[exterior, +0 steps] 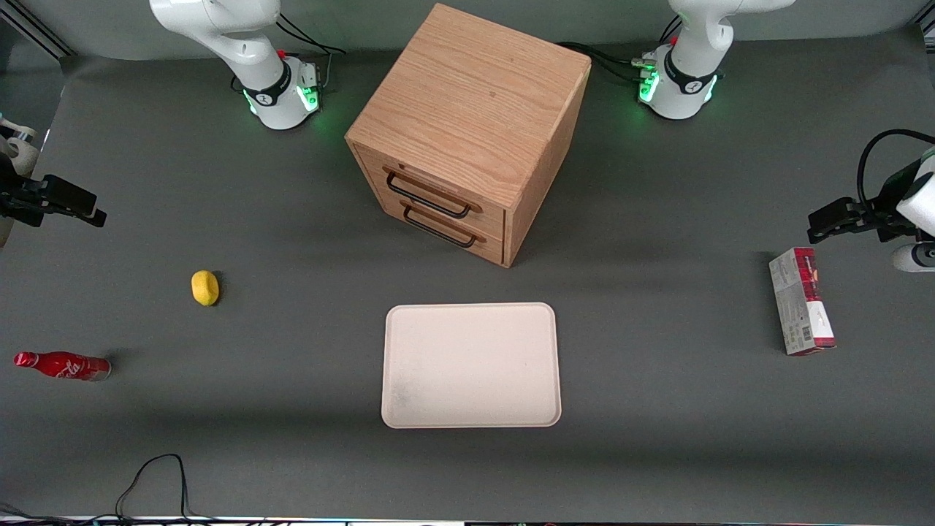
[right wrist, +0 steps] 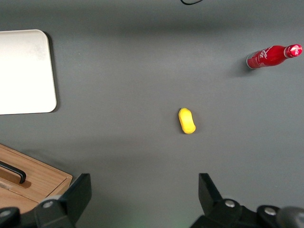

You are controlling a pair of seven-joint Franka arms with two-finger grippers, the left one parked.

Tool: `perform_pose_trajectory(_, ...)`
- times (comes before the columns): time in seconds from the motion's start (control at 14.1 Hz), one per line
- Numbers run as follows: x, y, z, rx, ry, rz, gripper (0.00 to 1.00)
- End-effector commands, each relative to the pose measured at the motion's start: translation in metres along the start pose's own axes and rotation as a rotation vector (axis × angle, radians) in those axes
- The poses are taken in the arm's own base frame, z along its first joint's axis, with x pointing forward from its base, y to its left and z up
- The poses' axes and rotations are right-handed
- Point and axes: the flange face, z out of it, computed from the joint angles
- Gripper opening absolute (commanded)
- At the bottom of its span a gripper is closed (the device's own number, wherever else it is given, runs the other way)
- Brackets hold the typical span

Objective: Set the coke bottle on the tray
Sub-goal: 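Move the right gripper toward the red Coca-Cola bottle lying on the table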

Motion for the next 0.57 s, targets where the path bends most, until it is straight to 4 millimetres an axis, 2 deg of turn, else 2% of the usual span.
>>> perform_pose_trajectory(0.0,-0.008,0.002,-0.003,-0.009,-0.004,-0.018,1.00)
perform_pose_trajectory(0.21,-0.008,-0.001,-0.003,-0.011,-0.006,-0.020,1.00)
perform_pose_trajectory(0.5,-0.008,0.025,0.000,-0.011,-0.019,0.020,1.00)
